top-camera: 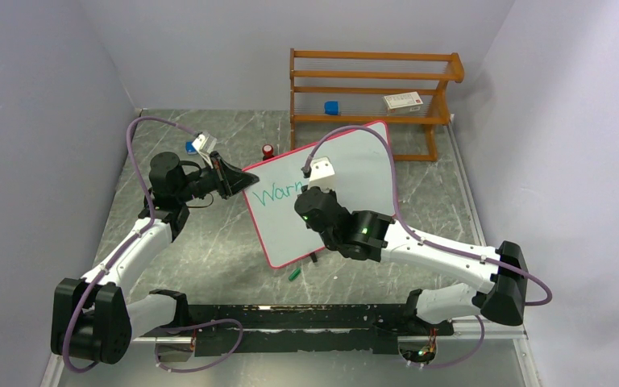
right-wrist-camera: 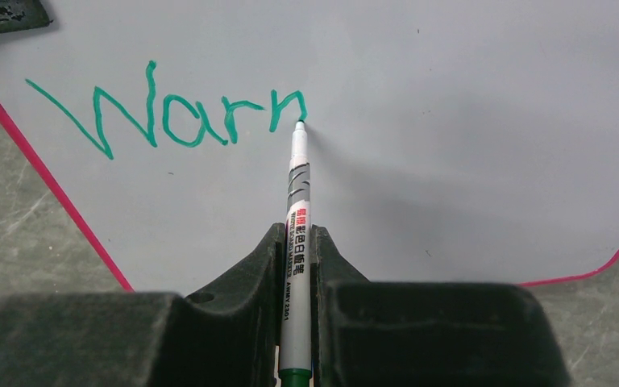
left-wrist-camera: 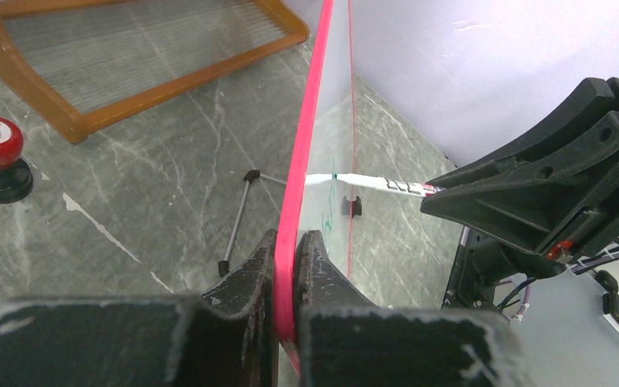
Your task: Write a sentence on the whiteboard
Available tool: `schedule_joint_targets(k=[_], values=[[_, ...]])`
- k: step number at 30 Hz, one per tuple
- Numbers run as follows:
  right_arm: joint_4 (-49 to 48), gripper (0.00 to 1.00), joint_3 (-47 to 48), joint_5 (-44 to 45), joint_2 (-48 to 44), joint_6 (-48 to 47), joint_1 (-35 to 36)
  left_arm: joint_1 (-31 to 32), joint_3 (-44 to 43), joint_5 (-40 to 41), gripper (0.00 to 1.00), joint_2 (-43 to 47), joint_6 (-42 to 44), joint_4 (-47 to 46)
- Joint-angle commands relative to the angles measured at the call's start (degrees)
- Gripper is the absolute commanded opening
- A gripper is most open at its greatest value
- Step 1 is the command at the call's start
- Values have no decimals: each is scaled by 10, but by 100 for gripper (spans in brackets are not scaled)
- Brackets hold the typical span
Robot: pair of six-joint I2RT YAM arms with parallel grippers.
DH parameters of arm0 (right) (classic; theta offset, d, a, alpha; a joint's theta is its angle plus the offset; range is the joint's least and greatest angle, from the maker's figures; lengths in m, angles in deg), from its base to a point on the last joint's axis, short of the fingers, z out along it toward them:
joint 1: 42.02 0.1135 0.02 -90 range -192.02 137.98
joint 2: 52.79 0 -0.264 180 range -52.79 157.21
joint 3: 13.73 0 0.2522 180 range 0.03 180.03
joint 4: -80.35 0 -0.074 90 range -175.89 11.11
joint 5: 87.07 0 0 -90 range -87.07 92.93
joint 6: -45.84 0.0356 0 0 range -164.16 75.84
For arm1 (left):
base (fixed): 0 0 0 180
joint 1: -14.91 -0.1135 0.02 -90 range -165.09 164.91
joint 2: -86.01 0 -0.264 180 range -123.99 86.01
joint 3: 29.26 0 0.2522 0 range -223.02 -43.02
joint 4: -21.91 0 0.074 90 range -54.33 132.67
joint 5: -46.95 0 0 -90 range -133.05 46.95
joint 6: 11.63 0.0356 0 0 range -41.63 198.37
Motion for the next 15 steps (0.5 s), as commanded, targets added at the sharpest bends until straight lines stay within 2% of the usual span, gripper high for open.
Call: schedule_joint_targets(k=[1,15], values=[[-26,0,-2,22,-2,-9,-6,11,17,40,5,-22,114,81],[-38,0,2,38,-3,-16,-7,11,17,40,5,-22,115,82]])
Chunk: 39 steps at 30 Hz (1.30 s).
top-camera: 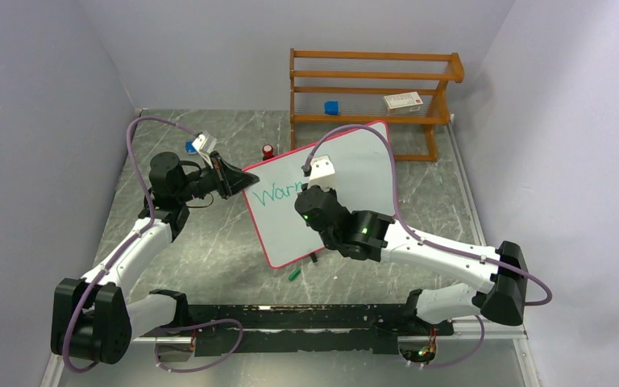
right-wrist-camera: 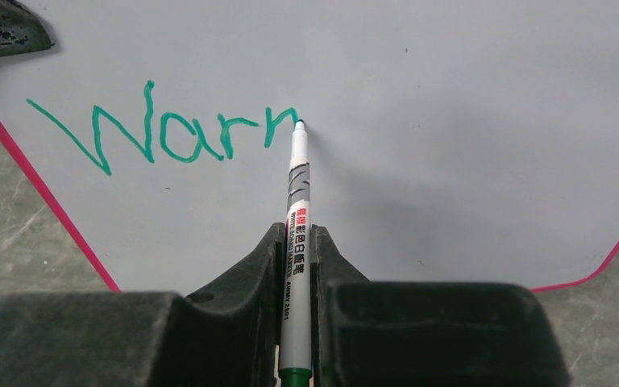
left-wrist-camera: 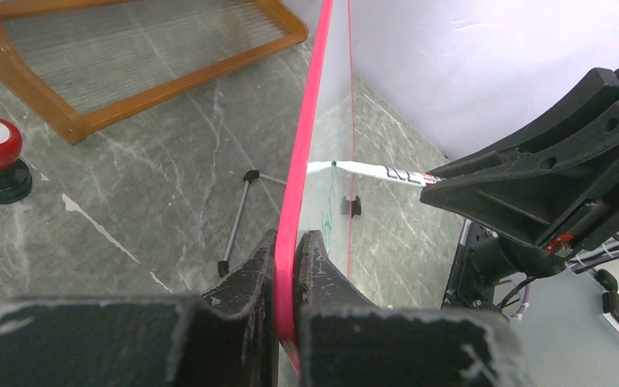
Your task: Write a sentence on the whiteboard
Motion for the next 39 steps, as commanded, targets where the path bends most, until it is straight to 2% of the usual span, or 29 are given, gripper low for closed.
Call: schedule_joint_targets(k=[1,16,39], values=[[-21,0,1,22,-3,-1,-7,11,17,40,5,-23,114,82],[-20,0,4,34,-3,-4,-12,11,17,41,5,-23,114,82],[25,0,-24,6,-15,42,-15,11,16,43,5,-23,116,85]])
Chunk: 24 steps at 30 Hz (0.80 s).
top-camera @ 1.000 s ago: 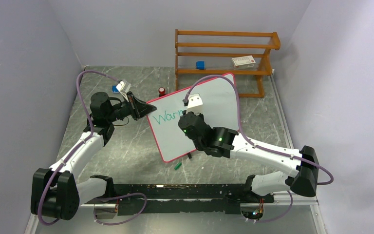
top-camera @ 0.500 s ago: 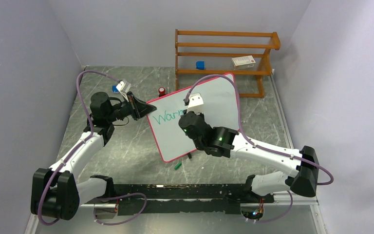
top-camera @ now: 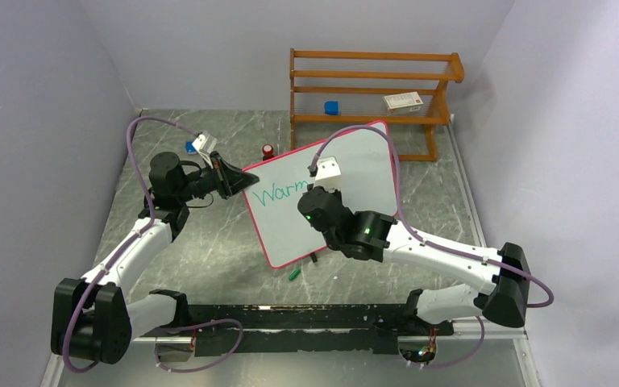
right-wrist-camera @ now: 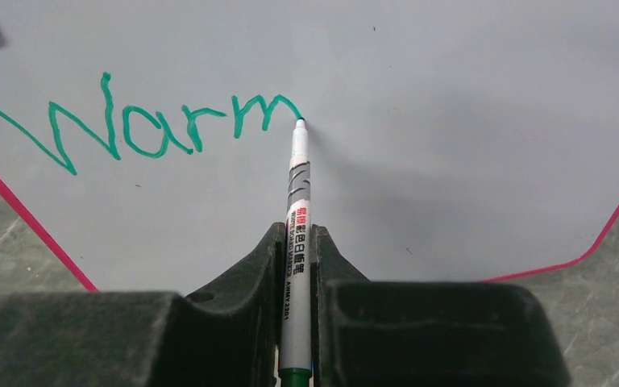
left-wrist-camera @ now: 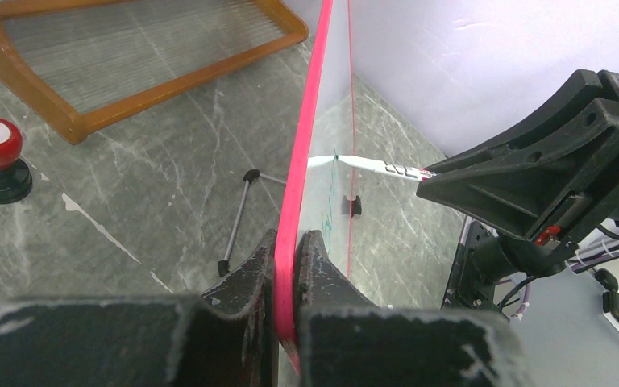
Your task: Write a sentence on the whiteboard
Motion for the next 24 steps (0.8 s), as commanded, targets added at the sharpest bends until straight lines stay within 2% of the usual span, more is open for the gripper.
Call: schedule_joint_targets(k=[1,24], values=[[10,0,-10,-4,-5,17,-7,11,16,43,5,-23,114,84],[3,0,0,12,-36,-7,-7,11,14,48,5,-23,117,89]])
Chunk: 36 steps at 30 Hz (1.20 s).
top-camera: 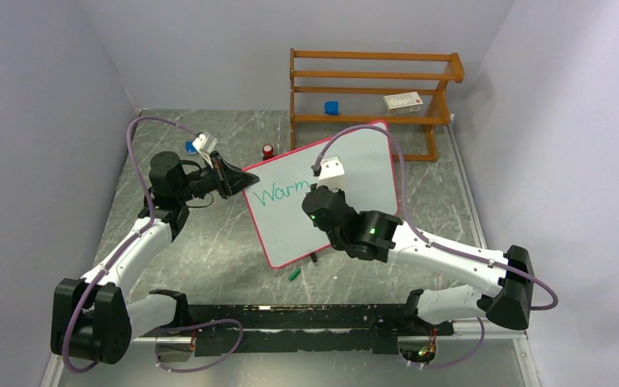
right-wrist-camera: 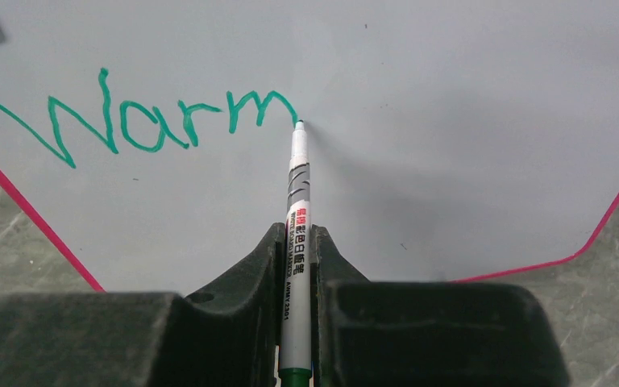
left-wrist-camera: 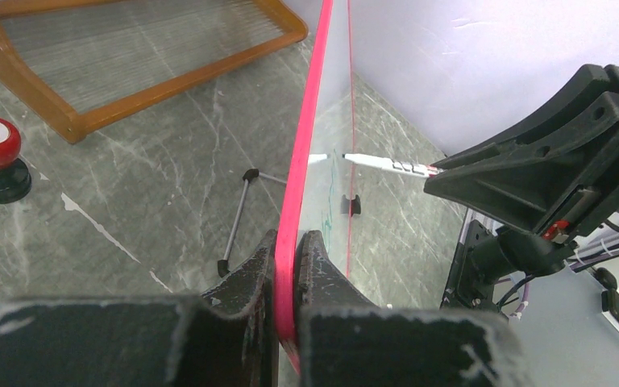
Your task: Write a sentence on the whiteboard
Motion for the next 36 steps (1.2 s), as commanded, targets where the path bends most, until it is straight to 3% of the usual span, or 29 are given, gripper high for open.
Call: schedule_joint_targets(k=[1,36], values=[[-15,0,1,21,-26,-13,-5,10,17,48,5,-23,115,82],[-47,0,-1,-41,-5,-34,-37,10,17,48,5,-24,116,84]])
